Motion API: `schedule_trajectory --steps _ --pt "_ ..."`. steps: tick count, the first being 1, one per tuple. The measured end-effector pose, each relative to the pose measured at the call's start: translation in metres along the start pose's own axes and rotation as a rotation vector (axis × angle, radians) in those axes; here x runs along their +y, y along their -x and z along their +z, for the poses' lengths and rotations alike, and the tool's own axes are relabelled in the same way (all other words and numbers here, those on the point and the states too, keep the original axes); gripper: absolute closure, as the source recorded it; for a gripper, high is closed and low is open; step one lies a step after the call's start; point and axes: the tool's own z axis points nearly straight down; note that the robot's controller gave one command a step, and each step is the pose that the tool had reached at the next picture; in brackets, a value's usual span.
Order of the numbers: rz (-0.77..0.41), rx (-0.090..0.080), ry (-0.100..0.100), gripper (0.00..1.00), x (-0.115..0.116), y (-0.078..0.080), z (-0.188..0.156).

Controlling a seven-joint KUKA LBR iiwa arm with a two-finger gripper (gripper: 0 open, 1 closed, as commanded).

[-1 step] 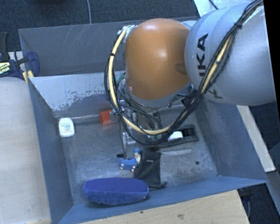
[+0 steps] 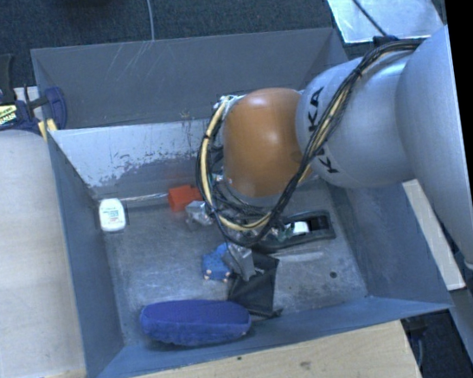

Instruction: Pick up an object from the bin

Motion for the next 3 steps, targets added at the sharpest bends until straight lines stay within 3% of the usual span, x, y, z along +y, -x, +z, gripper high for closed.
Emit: schedule_trajectory --steps 1,2,3 --pt "-0.276 -0.013 -0.006 0.00 0.004 -0.005 -0.032" --pt "-0.378 -0.011 -0.005 0.00 -0.004 -0.009 -0.031" --pt "-0.560 -0.001 -0.004 0.00 -0.010 -0.009 -0.001"
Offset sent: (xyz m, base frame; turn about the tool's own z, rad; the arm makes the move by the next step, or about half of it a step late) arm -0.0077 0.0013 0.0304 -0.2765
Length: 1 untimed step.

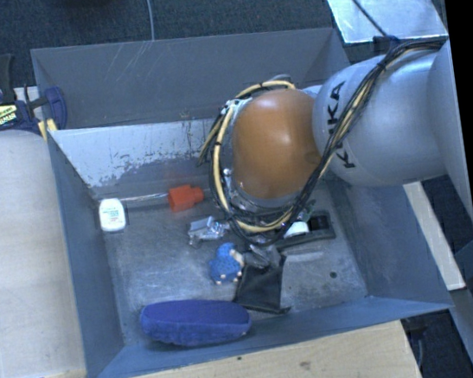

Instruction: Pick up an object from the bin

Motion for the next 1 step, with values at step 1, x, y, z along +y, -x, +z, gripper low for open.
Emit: schedule_trajectory --steps 1 --pt "-0.193 0.000 -0.002 0.00 0.0131 0.0098 -0.0009"
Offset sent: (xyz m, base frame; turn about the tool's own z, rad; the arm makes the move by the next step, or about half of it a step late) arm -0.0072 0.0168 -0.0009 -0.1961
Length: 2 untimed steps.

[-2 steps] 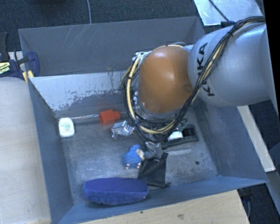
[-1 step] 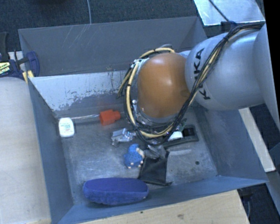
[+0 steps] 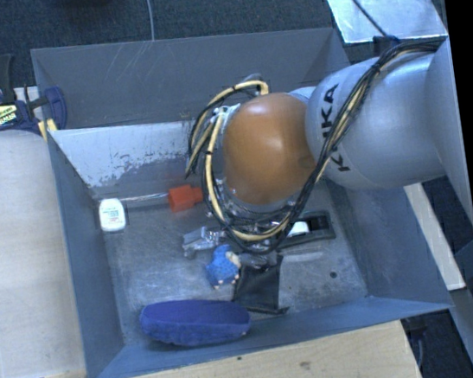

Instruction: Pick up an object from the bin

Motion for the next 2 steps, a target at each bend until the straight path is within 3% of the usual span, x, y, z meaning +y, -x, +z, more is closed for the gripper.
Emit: schedule_trajectory --steps 1,2 --pt "0.002 -0.006 -0.002 1.00 0.000 0.002 -0.001" --pt "0.005 -0.008 -0.005 1.00 -0.001 0.002 -0.016"
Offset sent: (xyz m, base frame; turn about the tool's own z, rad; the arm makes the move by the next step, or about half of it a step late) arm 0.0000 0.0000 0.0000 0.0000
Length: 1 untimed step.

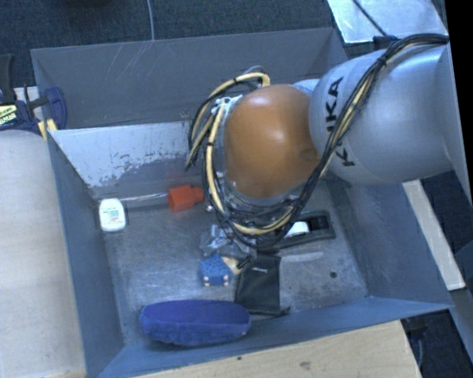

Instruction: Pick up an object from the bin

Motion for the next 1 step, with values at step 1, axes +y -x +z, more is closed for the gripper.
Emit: schedule_trajectory --steps 1 --pt "0.003 -0.001 -0.001 1.00 -0.0010 0.0008 -0.0206"
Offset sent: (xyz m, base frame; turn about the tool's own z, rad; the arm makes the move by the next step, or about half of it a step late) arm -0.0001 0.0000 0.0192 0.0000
